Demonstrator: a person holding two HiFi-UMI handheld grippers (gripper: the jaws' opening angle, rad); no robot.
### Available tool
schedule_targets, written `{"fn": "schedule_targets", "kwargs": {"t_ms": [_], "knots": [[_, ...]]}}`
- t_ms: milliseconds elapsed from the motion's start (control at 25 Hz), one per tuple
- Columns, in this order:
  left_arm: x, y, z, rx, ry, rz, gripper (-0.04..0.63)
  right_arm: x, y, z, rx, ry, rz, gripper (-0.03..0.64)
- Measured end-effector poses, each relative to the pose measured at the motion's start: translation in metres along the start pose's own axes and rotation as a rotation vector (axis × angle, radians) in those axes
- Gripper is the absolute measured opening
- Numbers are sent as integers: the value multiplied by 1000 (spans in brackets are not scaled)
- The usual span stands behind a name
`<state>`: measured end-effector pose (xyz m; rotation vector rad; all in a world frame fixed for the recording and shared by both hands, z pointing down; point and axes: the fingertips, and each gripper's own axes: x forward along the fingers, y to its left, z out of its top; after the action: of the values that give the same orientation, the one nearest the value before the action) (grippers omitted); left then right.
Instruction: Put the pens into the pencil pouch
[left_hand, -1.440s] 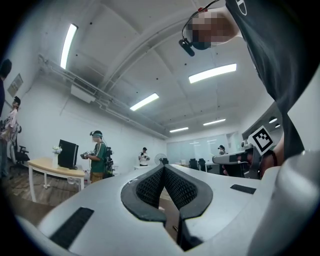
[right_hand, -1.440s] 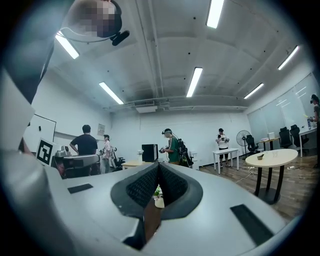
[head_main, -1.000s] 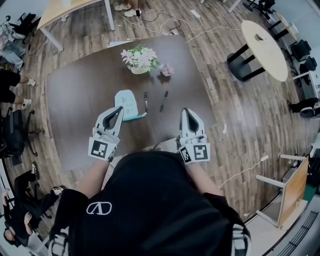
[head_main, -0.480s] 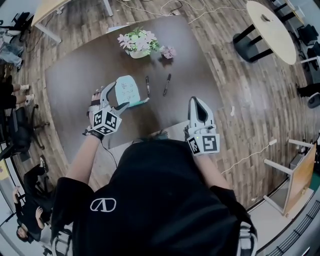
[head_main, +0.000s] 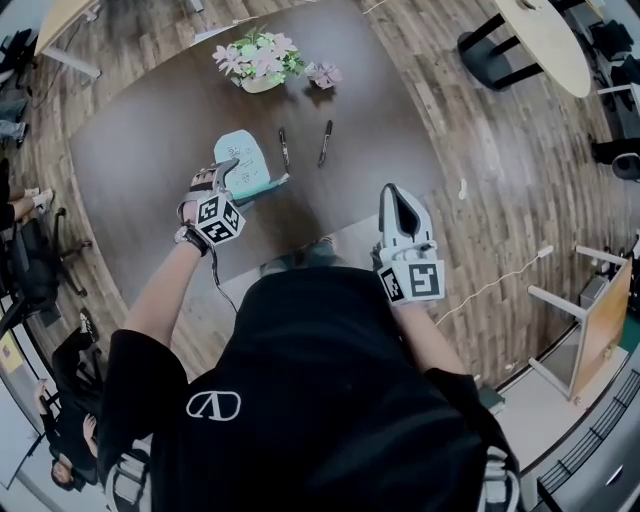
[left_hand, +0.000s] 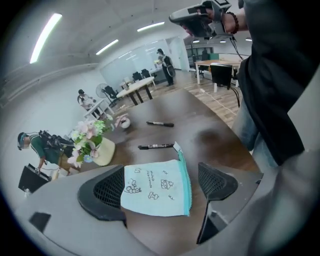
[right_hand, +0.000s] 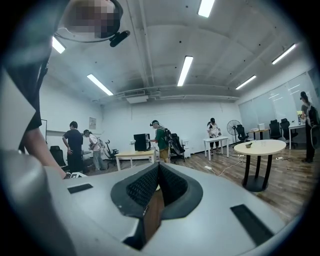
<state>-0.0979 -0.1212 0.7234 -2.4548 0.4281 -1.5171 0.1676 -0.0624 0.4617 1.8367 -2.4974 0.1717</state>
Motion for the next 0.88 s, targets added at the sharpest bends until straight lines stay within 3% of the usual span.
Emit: {"fn": "schedule_targets", "kwargs": {"t_ms": [200,600,640,720,880], "knots": [[40,-19,-26,3,80,-99,431,-1,2,-5,-6,19,-7,-2],[76,-35,-59,-33,174,-185,420,1,8,-9,-17,36,-16,-2],[76,-36,-60,-35,178,-189,393,1,9,-9,-17,36,-18,-2],[74,-36,-60,-34,182,-194,262,2,8,-8,-16,35,-23,-2],[71,-38,-57,-27,186,-196,87,4,11,-10,-16,37,-23,-2]]}}
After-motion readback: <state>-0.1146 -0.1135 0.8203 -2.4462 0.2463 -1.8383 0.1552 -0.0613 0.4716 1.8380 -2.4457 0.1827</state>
